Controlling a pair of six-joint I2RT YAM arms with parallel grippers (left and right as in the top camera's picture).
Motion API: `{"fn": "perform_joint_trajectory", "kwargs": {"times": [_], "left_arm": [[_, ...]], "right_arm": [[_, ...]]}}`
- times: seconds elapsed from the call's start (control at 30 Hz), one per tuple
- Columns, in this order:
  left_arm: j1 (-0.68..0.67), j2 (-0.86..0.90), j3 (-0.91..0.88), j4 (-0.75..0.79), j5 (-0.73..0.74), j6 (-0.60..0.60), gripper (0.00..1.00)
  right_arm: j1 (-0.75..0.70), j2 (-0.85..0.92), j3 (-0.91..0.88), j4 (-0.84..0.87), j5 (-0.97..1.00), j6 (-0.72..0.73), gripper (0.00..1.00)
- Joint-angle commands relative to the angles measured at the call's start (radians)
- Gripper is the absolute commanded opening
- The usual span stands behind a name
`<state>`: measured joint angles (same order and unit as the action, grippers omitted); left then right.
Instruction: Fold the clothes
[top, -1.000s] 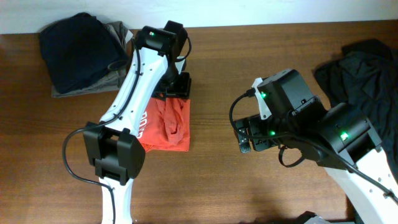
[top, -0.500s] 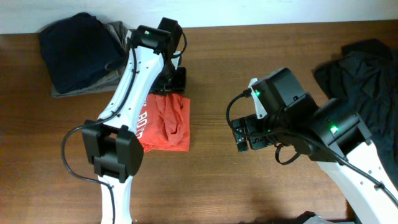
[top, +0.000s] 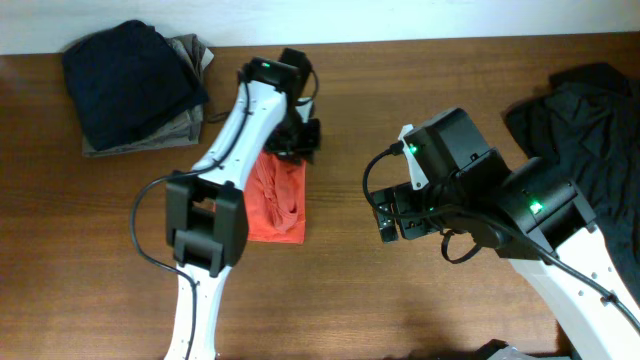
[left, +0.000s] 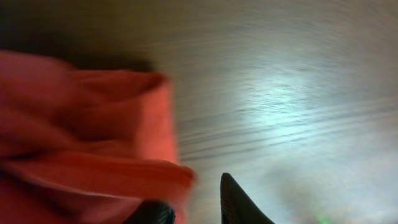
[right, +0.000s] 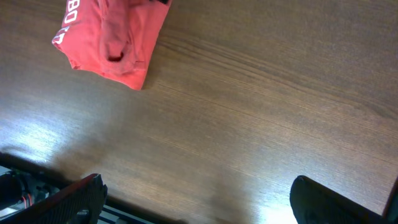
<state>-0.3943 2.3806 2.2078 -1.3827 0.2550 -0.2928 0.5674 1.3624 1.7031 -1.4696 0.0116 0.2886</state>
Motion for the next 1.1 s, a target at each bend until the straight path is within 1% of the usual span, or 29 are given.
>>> {"fn": "perform_joint_trajectory", "kwargs": {"times": [0.0,0.17,0.3,0.37,0.4,0.47,0.53,0.57,0.6,0.67,0.73,0.77,0.8,0.97,1.07], "left_arm": [[-0.06,-0.003,0.002,0.007,0.053,0.021,0.25],[-0.097,-0.01,0.008,-0.004,0.053,0.039,0.21],[-0.095,-0.053,0.056,-0.075,0.042,0.04,0.17],[-0.089,-0.086,0.089,-0.126,-0.004,0.04,0.18],[-0.079,-0.123,0.111,-0.189,-0.071,0.035,0.2],[-0.067,-0.157,0.118,-0.247,-0.169,-0.005,0.24],[-0.042,-0.179,0.117,-0.301,-0.291,-0.079,0.26],[-0.03,-0.181,0.117,-0.306,-0.316,-0.087,0.28],[-0.014,-0.182,0.116,-0.306,-0.308,-0.081,0.31],[0.017,-0.182,0.113,-0.306,-0.27,-0.072,0.34],[0.054,-0.182,0.096,-0.306,-0.25,-0.052,0.43],[0.07,-0.182,0.088,-0.306,-0.239,-0.042,0.5],[0.085,-0.182,0.077,-0.305,-0.229,-0.037,0.54],[0.134,-0.182,0.0,-0.269,-0.129,0.064,0.57],[0.135,-0.182,-0.084,-0.207,-0.08,0.079,0.58]], "right_arm": [[0.005,0.002,-0.005,0.002,0.019,0.009,0.99],[0.005,0.002,-0.005,0.002,0.019,0.009,0.99],[0.005,0.002,-0.005,0.002,0.02,0.009,0.99],[0.005,0.002,-0.005,0.002,0.019,0.009,0.99],[0.005,0.002,-0.005,0.002,0.019,0.009,0.99],[0.005,0.002,-0.005,0.003,0.019,0.009,0.99],[0.005,0.004,-0.005,0.003,0.019,0.009,0.99],[0.005,0.005,-0.005,0.003,0.019,0.009,0.99],[0.005,0.006,-0.005,0.002,0.019,0.009,0.99],[0.006,0.01,-0.005,0.002,0.019,0.009,0.99],[0.006,0.015,-0.005,-0.005,0.019,0.009,0.99],[0.006,0.018,-0.005,-0.008,0.019,0.009,0.99],[0.006,0.021,-0.005,-0.012,0.019,0.009,0.99],[0.005,0.029,-0.005,-0.008,0.019,0.009,0.99],[0.005,0.032,-0.005,-0.002,0.019,0.009,0.99]]}}
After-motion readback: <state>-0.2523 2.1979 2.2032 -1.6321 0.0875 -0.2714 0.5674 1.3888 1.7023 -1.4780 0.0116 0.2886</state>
